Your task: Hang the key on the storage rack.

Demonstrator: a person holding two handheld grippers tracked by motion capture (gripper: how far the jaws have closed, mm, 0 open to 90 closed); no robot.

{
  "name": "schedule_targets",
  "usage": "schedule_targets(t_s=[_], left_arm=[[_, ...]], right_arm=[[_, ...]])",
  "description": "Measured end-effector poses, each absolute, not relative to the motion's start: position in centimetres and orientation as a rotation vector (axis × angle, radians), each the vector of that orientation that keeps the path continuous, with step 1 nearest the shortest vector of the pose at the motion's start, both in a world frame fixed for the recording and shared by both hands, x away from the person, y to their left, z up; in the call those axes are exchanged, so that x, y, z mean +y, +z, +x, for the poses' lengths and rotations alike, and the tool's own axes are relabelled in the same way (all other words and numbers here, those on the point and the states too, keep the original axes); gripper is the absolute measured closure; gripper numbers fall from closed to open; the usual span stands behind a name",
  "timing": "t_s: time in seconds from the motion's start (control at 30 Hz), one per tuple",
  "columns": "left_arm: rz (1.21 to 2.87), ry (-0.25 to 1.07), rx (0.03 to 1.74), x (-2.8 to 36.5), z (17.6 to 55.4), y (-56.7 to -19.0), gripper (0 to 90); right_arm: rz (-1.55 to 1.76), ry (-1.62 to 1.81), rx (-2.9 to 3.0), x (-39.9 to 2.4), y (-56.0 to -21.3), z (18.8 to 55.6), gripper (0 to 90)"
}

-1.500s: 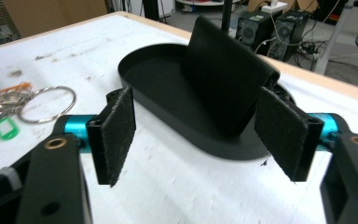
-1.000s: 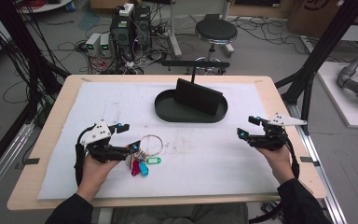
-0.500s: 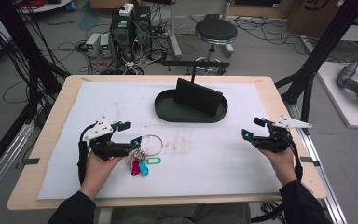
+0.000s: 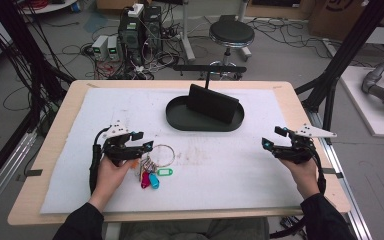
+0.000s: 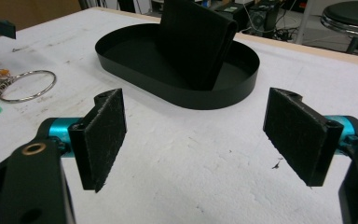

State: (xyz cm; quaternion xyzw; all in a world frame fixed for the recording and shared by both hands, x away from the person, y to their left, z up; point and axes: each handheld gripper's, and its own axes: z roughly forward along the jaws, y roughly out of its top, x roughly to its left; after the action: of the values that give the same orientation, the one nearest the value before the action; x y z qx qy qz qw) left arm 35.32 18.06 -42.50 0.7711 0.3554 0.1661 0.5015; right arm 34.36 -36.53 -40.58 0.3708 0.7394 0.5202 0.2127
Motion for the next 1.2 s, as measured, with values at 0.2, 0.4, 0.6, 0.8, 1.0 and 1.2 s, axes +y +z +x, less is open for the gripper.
schedule_targets(t_s=[0.2, 0.4, 0.6, 0.8, 1.0, 1.2], left_arm=[[1.92, 0.4, 0.88, 17.4, 35.8, -42.9, 50.4], [2.011, 0.414, 0.901, 16.5, 36.1, -43.5, 61.3], [2.061, 0.382, 0.938, 16.2, 36.6, -44.2, 68.4], [2.101, 0.375, 0.969, 16.0, 36.9, -44.7, 71.9], [2.113, 0.406, 0.964, 15.9, 36.9, -44.7, 78.9], [2.144, 0.435, 0.928, 15.4, 36.5, -44.6, 84.7]], right_arm=[[1.047, 1.44, 2.048, -36.8, -40.7, 34.4, 21.6], [1.044, 1.432, 2.054, -36.8, -40.7, 34.4, 21.6], [1.035, 1.431, 2.066, -36.7, -40.8, 34.4, 25.4], [1.036, 1.431, 2.058, -36.8, -40.8, 34.4, 25.4], [1.031, 1.431, 2.064, -36.8, -40.8, 34.4, 25.4], [1.031, 1.434, 2.06, -36.7, -40.8, 34.4, 25.4]])
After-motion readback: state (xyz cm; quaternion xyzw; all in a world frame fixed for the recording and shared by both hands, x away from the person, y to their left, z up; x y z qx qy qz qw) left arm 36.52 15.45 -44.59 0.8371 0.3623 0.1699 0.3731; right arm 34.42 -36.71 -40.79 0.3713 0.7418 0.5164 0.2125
